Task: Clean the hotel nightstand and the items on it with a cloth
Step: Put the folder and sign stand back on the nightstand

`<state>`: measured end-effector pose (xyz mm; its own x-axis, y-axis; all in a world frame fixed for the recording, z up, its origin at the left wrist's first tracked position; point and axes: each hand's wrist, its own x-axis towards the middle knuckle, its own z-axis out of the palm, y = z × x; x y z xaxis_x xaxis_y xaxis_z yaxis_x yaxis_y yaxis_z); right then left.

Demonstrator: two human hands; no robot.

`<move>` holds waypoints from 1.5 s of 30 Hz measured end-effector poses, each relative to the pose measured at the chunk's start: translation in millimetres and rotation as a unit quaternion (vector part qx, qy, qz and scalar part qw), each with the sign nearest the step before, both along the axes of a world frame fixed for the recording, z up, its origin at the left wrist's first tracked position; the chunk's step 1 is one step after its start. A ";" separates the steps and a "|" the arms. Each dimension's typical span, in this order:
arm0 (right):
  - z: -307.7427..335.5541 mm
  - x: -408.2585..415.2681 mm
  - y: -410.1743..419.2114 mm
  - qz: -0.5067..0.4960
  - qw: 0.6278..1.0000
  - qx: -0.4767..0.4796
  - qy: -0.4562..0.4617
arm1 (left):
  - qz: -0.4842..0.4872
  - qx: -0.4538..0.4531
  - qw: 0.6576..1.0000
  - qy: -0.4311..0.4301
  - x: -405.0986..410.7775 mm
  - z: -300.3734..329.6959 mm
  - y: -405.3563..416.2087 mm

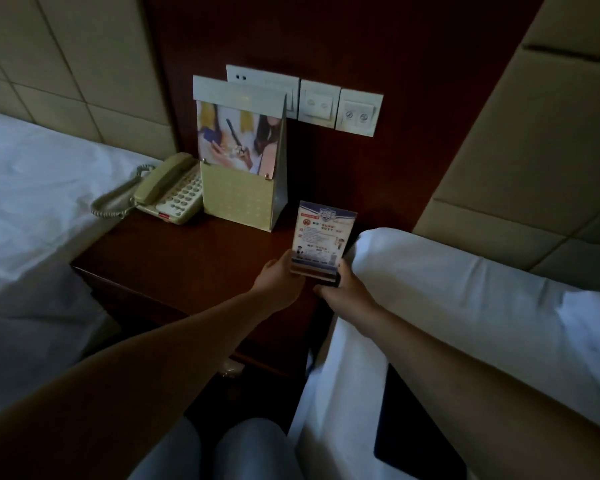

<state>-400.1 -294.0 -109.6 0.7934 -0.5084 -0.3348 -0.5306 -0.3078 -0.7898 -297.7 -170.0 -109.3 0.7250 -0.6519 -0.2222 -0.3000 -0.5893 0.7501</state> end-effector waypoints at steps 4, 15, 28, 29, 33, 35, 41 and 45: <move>-23.5 35.8 -18.7 -0.023 1.000 0.014 0.011 | -0.022 0.034 0.999 -0.031 38.3 -13.6 -21.6; -53.4 49.8 -20.4 0.001 0.974 -0.217 0.056 | -0.063 0.143 0.975 -0.159 72.5 -48.9 -18.4; -65.8 70.6 -41.8 0.146 0.897 -0.405 0.102 | -0.238 0.260 0.892 -0.282 82.1 -44.5 -56.4; -65.3 74.4 -48.9 0.142 0.899 -0.398 0.115 | -0.238 0.270 0.890 -0.281 84.2 -42.6 -62.9; -69.1 92.3 -79.2 0.134 0.898 -0.395 0.137 | -0.230 0.278 0.893 -0.270 97.8 -44.8 -93.0; -73.6 99.6 -86.0 0.124 0.895 -0.409 0.128 | -0.223 0.277 0.894 -0.274 106.2 -48.3 -102.8; -80.9 111.4 -89.5 0.101 0.894 -0.417 0.126 | -0.211 0.270 0.903 -0.261 120.1 -55.3 -111.7; -77.6 112.6 -88.7 0.103 0.895 -0.414 0.132 | -0.217 0.279 0.897 -0.268 120.5 -56.4 -113.9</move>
<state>-287.6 -382.7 -187.1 0.8480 -0.5204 -0.1007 -0.5290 -0.8426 -0.1004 -177.2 -283.8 -165.7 0.5304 -0.7940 -0.2971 -0.8205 -0.5690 0.0556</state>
